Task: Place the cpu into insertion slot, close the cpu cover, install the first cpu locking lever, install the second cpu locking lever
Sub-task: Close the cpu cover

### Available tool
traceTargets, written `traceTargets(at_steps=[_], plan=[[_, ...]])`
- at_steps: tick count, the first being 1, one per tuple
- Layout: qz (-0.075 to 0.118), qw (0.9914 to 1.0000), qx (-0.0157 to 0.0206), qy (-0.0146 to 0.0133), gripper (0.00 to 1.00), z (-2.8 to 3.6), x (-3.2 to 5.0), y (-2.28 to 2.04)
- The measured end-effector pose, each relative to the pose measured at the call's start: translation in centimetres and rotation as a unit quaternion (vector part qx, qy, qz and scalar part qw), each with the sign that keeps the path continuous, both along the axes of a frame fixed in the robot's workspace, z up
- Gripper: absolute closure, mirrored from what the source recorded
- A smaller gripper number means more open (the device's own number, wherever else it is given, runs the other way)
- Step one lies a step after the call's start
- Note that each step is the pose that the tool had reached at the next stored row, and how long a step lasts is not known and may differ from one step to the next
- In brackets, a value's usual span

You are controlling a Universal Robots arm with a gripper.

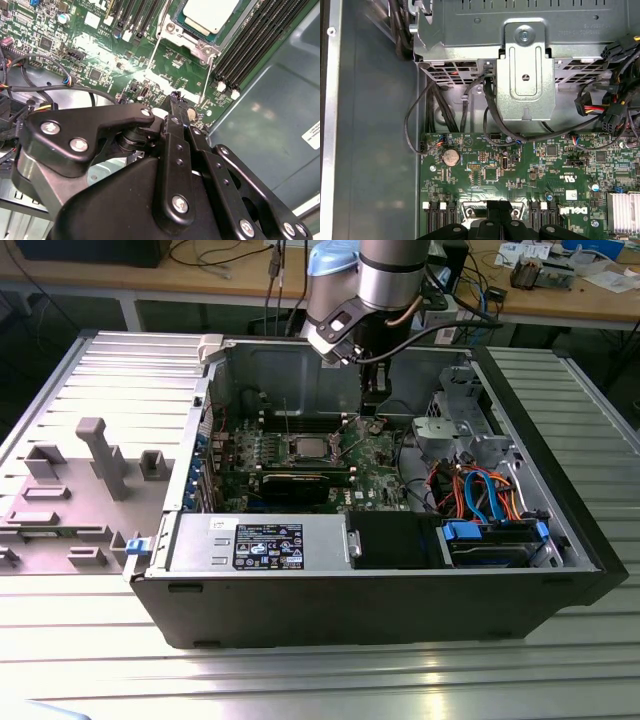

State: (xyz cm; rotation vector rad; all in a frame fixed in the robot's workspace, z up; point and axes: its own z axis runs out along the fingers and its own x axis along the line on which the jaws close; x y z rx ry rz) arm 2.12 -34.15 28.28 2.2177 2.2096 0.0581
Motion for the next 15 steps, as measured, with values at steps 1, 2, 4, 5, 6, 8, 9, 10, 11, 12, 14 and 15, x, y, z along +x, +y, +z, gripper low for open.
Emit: traceTargets(at_steps=[1,2,4,5,6,8,9,10,11,12,14,15], plan=[[0.000,1.00000,0.0000,0.0000,0.89,-0.01,0.20,0.00],[0.000,1.00000,0.0000,0.0000,0.89,-0.03,0.48,0.00],[0.000,1.00000,0.0000,0.0001,0.89,-0.25,1.04,0.00],[0.000,1.00000,0.0000,0.0001,0.89,-0.36,1.19,0.00],[0.001,1.00000,0.0000,0.0001,0.89,-0.48,1.27,0.00],[0.001,1.00000,0.0000,0.0001,0.89,-0.75,1.34,0.00],[0.001,1.00000,0.0000,0.0001,0.89,-0.90,1.38,0.00],[0.001,1.00000,0.0000,0.0001,0.89,-1.05,1.42,0.00],[0.001,1.00000,0.0000,0.0001,0.89,-1.22,1.45,0.00],[0.001,1.00000,0.0000,0.0001,0.89,-1.48,1.49,0.00],[0.001,1.00000,0.0000,0.0001,0.89,-1.92,1.58,0.00],[0.001,1.00000,0.0000,0.0001,0.89,-2.08,1.67,0.00]])
